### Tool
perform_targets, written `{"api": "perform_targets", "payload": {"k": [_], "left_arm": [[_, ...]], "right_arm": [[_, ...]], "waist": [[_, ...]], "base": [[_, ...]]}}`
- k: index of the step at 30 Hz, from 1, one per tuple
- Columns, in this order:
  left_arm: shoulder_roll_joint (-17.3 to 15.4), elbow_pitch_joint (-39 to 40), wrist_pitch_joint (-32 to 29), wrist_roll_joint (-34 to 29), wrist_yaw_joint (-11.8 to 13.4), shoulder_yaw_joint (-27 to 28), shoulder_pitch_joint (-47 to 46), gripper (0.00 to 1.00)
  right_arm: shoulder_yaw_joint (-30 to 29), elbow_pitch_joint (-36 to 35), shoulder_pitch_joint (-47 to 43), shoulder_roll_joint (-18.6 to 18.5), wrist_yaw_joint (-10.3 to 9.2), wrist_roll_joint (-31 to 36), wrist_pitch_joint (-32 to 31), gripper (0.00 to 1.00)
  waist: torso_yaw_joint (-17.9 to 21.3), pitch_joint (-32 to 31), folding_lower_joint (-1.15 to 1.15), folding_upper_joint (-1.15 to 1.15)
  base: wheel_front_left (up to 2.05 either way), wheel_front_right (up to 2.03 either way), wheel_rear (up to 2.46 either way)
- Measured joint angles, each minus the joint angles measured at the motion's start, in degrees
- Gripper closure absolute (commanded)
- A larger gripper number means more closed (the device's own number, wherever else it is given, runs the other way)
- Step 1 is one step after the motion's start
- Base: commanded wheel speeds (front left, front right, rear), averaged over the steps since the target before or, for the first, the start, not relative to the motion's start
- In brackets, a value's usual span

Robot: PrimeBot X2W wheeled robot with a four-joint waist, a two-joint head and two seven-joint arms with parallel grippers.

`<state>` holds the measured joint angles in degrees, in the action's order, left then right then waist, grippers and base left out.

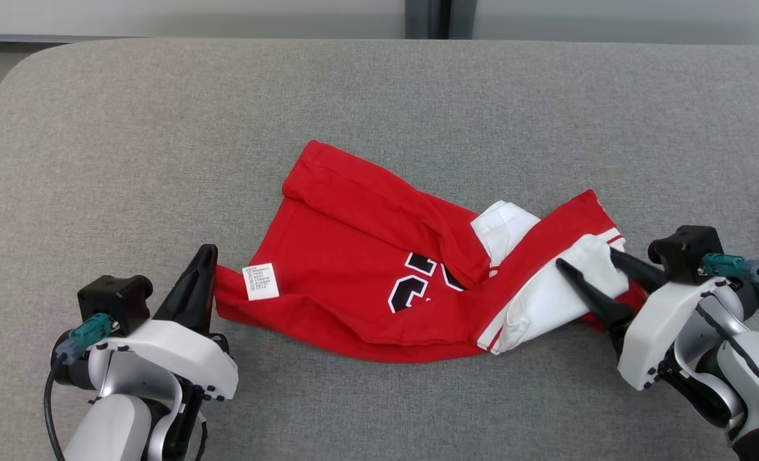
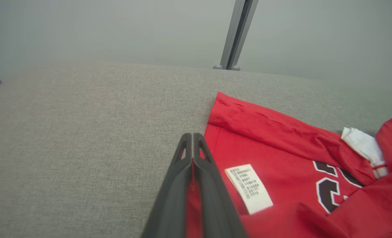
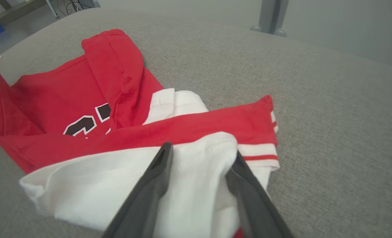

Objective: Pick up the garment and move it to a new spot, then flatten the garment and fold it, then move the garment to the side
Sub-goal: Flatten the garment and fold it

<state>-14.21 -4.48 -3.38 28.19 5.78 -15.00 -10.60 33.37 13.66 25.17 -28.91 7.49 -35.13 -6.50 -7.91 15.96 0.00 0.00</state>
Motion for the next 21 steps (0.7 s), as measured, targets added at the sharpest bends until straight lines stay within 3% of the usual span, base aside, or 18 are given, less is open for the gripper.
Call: {"api": "perform_targets", "payload": {"k": [2, 7, 12, 21], "left_arm": [[-0.02, -0.23, 0.59, 0.00, -0.02, 0.12, -0.32, 1.00], [-0.62, -0.01, 2.49, -0.13, 0.14, 0.90, -0.54, 1.00], [-1.40, 2.37, 4.27, -0.79, 0.93, 2.20, -1.65, 1.00], [-3.42, 11.76, 4.92, -2.05, 2.59, 4.38, -5.03, 1.00]], "right_arm": [[0.90, -0.13, 0.21, -0.41, 0.00, -1.27, 0.24, 1.00], [-1.98, -1.11, 0.33, -1.00, 0.00, -1.64, 6.27, 1.00], [-8.46, -3.93, -0.18, 1.22, 0.00, -0.23, 12.56, 1.00], [-20.36, -15.45, 0.26, 4.14, 0.00, 5.57, 16.83, 1.00]], "waist": [[0.00, -0.10, 0.00, 0.00], [0.46, -0.68, 0.00, 0.00], [1.70, -1.81, 0.00, 0.00], [5.17, -4.40, 0.00, 0.00]], "base": [[0.00, 0.00, 0.00], [0.00, 0.00, 0.00], [0.00, 0.00, 0.00], [0.00, 0.00, 0.00]]}}
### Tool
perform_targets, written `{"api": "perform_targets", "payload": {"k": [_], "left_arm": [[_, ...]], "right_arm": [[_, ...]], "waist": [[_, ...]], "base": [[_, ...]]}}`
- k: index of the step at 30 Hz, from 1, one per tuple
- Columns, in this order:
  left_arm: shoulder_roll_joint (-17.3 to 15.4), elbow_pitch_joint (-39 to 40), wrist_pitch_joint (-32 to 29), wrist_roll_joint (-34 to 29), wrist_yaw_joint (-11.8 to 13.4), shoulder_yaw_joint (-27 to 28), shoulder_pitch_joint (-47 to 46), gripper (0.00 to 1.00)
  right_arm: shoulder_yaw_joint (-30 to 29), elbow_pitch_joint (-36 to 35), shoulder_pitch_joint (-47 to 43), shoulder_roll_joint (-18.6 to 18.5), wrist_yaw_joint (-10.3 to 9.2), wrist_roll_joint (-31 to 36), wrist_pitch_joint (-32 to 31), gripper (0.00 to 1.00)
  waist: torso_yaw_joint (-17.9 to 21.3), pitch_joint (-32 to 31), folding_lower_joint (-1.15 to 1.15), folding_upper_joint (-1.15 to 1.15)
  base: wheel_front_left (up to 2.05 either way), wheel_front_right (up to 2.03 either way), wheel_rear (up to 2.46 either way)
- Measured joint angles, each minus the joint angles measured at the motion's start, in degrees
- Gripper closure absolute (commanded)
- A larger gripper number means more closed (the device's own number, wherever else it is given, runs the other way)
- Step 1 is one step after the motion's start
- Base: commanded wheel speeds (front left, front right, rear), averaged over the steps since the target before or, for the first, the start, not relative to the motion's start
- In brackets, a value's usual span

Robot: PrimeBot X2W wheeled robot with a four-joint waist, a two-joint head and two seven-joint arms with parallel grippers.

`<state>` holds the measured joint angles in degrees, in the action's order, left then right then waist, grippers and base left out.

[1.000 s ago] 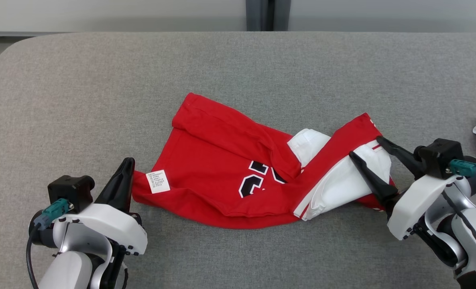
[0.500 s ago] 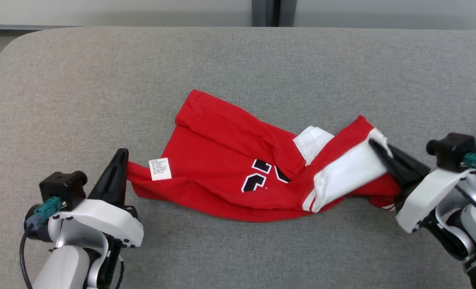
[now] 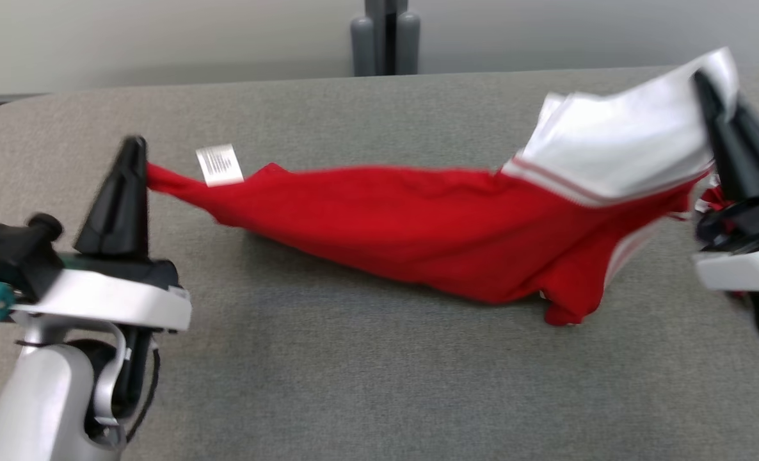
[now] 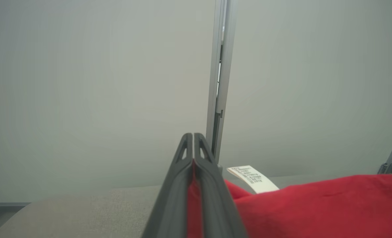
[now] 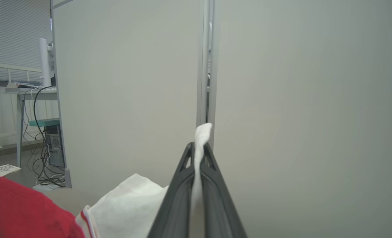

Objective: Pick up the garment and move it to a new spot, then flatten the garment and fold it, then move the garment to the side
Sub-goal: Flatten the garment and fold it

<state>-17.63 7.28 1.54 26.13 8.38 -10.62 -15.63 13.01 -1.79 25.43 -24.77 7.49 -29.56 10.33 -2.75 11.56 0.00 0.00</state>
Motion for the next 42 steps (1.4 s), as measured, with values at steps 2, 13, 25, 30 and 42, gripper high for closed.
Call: {"api": "perform_targets", "payload": {"k": [2, 13, 25, 30, 42], "left_arm": [[-0.37, 2.34, -0.09, -0.01, 0.36, 0.71, -1.09, 1.00], [-3.09, 11.69, -2.72, -2.15, 1.77, 1.96, -6.34, 1.00], [-2.97, 1.48, -4.33, -0.55, -2.94, -0.88, -19.53, 1.00], [-1.15, -12.47, -4.39, 1.07, -5.70, -1.45, -32.43, 1.00], [3.50, -46.10, 1.14, -0.49, -9.92, -3.79, -62.57, 1.00]], "right_arm": [[-2.67, -2.94, 0.42, 0.66, 0.00, 0.98, 0.01, 1.00], [-9.95, -11.80, 2.46, 1.78, 0.00, 2.58, -6.14, 1.00], [-3.59, 0.65, 15.01, 1.96, 0.00, -0.53, -8.89, 1.00], [1.20, 13.45, 28.05, 0.87, 0.00, -1.19, -7.68, 1.00], [7.86, 43.98, 60.30, 4.03, 0.00, -0.46, 1.86, 1.00]], "waist": [[0.84, -0.58, 0.00, 0.00], [3.57, -2.46, 0.00, 0.00], [3.96, -0.10, 0.00, 0.00], [3.65, 2.16, 0.00, 0.00], [1.21, 7.73, 0.00, 0.00]], "base": [[0.00, 0.00, 0.00], [0.00, 0.00, 0.00], [0.00, 0.00, 0.00], [0.00, 0.00, 0.00], [0.00, 0.00, 0.00]]}}
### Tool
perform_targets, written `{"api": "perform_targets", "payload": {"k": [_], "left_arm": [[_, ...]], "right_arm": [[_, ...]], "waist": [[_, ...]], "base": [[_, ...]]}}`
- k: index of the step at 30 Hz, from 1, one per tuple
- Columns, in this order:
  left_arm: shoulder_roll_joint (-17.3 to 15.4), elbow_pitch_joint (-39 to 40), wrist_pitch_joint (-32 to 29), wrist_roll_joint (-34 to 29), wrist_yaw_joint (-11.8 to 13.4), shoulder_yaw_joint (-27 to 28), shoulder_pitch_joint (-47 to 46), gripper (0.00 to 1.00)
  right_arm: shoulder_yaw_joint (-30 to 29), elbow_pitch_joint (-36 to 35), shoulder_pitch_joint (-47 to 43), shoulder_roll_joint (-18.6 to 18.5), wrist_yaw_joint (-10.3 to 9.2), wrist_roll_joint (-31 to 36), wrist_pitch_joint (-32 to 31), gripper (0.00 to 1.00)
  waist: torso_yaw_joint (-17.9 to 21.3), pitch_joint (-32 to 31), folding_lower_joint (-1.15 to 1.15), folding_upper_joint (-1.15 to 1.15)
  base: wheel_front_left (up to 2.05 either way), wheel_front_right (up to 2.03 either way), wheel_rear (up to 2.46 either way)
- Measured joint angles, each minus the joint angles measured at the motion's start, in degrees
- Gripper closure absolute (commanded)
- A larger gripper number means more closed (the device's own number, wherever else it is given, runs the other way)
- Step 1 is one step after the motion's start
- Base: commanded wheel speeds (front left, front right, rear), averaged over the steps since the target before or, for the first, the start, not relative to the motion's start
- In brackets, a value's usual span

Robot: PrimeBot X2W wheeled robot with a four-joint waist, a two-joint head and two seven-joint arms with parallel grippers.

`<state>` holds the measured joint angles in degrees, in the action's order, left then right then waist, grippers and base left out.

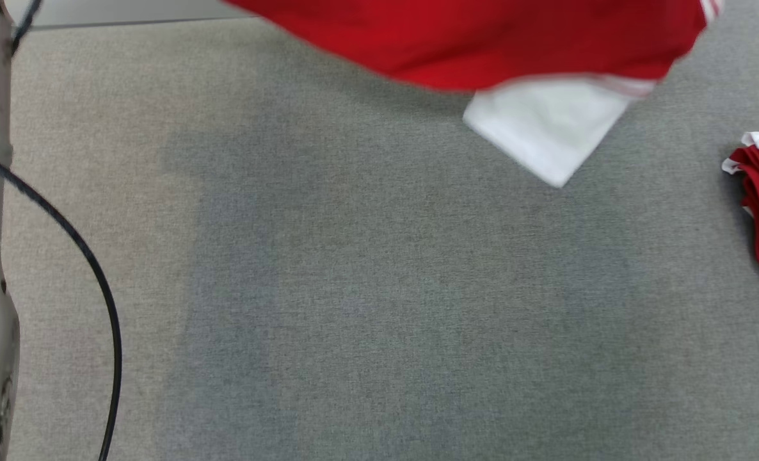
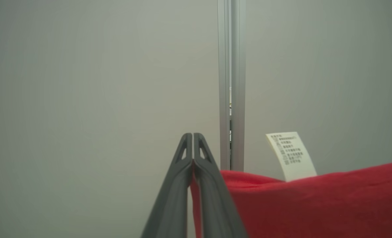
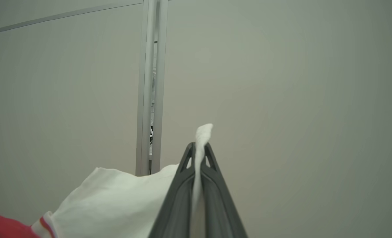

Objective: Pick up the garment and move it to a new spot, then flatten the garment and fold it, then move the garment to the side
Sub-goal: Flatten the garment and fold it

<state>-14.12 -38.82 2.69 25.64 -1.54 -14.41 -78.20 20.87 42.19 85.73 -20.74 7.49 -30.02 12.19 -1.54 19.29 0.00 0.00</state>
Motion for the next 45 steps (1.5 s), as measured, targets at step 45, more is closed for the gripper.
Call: {"api": "perform_targets", "payload": {"k": [45], "left_arm": [[-9.59, 16.57, 5.47, 15.89, 1.46, -3.79, 50.85, 1.00]], "right_arm": [[6.98, -29.69, -59.18, -3.64, 0.00, -21.58, 2.80, 1.00]], "waist": [[2.76, -2.53, 0.00, 0.00]], "base": [[0.00, 0.00, 0.00]]}}
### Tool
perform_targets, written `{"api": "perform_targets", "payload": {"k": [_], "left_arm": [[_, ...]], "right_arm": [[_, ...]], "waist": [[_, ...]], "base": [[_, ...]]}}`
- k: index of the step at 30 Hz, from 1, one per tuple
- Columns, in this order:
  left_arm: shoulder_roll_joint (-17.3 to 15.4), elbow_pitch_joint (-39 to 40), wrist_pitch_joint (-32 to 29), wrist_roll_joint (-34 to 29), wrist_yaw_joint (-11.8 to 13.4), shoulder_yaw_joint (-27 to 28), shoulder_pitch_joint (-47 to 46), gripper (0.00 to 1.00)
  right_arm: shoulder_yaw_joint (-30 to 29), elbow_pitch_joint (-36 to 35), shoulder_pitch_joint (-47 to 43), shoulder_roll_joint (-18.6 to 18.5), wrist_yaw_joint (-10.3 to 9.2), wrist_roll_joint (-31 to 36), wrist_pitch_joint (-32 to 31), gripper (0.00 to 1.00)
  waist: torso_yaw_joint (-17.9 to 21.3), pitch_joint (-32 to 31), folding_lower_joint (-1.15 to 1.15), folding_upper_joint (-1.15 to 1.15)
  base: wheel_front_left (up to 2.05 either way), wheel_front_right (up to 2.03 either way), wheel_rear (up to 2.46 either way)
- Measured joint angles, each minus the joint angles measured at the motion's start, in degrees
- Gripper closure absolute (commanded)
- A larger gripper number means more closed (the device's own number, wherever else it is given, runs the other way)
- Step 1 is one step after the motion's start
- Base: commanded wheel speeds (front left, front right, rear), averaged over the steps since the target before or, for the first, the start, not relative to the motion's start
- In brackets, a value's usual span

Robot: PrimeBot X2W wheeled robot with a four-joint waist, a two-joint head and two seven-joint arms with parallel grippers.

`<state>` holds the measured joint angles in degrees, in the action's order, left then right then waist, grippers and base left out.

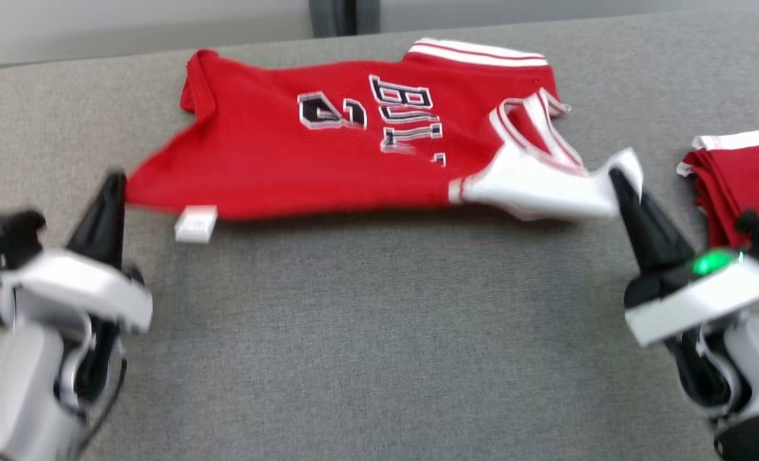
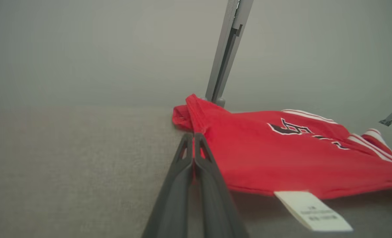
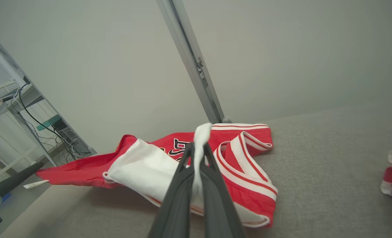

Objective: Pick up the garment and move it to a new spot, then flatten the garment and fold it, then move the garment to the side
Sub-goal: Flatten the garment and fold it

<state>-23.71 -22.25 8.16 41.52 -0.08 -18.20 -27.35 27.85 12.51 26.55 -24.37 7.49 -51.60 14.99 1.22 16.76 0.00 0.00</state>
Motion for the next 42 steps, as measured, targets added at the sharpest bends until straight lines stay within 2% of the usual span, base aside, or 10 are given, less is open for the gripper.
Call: {"api": "perform_targets", "payload": {"k": [5, 11, 20, 25, 31, 37, 42], "left_arm": [[-3.42, 17.81, -6.02, 0.88, 8.10, 0.74, 15.51, 1.00], [-6.71, 33.12, -12.37, 1.97, 15.69, 1.23, 30.08, 1.00], [-8.65, 42.19, -16.86, 4.36, 21.25, 2.12, 41.91, 1.00], [-9.43, 44.68, -18.02, 5.19, 22.84, 2.53, 45.91, 1.00], [-9.36, 45.29, -18.05, 5.46, 22.82, 2.36, 46.21, 1.00], [-9.90, 44.70, -18.30, 5.02, 21.29, 2.19, 42.55, 1.00], [-9.82, 43.13, -18.81, 4.97, 19.23, 1.68, 36.47, 1.00]], "right_arm": [[-3.96, -4.70, -10.75, 0.89, 0.00, 3.20, -1.03, 1.00], [-10.92, -11.83, -23.70, 2.82, -0.01, 6.06, -8.21, 1.00], [-19.45, -23.71, -37.93, 7.39, -0.01, 9.71, -22.87, 1.00], [-23.39, -28.29, -42.56, 9.92, -0.01, 11.48, -29.36, 1.00], [-26.62, -32.06, -43.60, 12.34, -0.01, 14.29, -33.11, 1.00], [-27.15, -32.79, -39.83, 13.01, -0.01, 16.75, -33.63, 1.00], [-24.32, -31.30, -32.38, 11.10, -0.01, 17.67, -33.06, 1.00]], "waist": [[0.86, -2.97, 0.00, 0.00], [1.07, -6.12, 0.00, 0.00], [0.73, -8.40, 0.00, 0.00], [0.12, -9.08, 0.00, 0.00], [-0.51, -8.80, 0.00, 0.00], [-0.21, -7.57, 0.00, 0.00], [0.41, -5.45, 0.00, 0.00]], "base": [[0.00, 0.00, 0.00], [0.00, 0.00, 0.00], [0.00, 0.00, 0.00], [0.00, 0.00, 0.00], [0.00, 0.00, 0.00], [0.00, 0.00, 0.00], [0.00, 0.00, 0.00]]}}
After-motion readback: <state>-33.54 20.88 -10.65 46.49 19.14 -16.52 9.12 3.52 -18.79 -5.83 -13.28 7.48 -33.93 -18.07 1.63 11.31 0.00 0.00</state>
